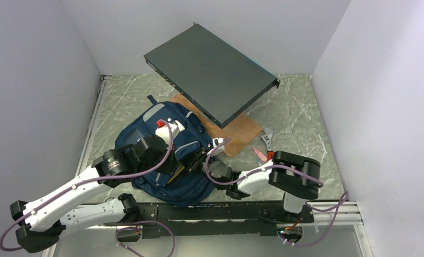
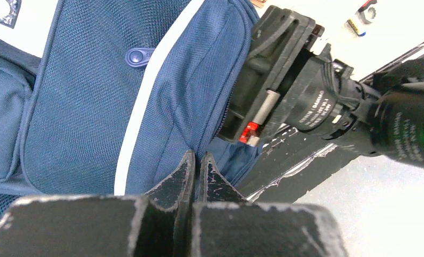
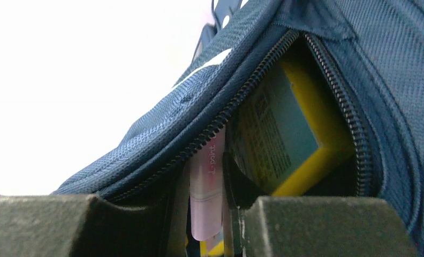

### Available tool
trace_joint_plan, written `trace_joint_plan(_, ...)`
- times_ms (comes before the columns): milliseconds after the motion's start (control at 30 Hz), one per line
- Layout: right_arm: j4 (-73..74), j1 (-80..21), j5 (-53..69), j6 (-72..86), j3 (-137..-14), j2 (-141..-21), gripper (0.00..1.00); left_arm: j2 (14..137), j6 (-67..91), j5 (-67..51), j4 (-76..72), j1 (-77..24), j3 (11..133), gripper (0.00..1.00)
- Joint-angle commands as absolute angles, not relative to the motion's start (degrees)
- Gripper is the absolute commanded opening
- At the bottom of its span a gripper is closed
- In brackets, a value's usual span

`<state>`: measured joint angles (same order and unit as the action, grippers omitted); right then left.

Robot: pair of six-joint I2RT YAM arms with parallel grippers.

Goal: Pack the student bag
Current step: Place the stationery in the student bag.

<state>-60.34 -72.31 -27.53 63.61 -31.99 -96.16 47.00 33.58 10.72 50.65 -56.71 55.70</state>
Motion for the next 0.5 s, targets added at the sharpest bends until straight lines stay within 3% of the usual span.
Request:
trace_joint_plan(0, -70.41, -73.53, -40.97, 62.4, -36.89, -99.55, 0.0, 47.42, 34.6, 4.41, 45.12, -57.04, 60.58, 0.0)
trace_joint_plan(133, -66.55, -73.87, -41.48, 63.12, -40.96, -101.23, 0.01, 47.67, 35.23, 4.4, 44.03, -57.04, 60.01, 0.0)
trace_joint_plan(267, -58.29, -74.03, -39.46, 63.61, -42.14, -100.14, 0.21, 47.12, 35.12, 5.16, 43.7, -57.04, 59.93, 0.0)
trace_joint_plan(367, -63.85, -74.01, -35.72, 60.75, -38.6, -99.58, 0.27, 46.43, 35.48, 4.97, 42.31, -57.04, 59.02, 0.0)
trace_joint_plan(467, -57.41, -74.01, -32.37, 58.19, -37.07, -95.17, 0.32, 46.58, 35.68, 4.49, 42.26, -57.04, 58.98, 0.0)
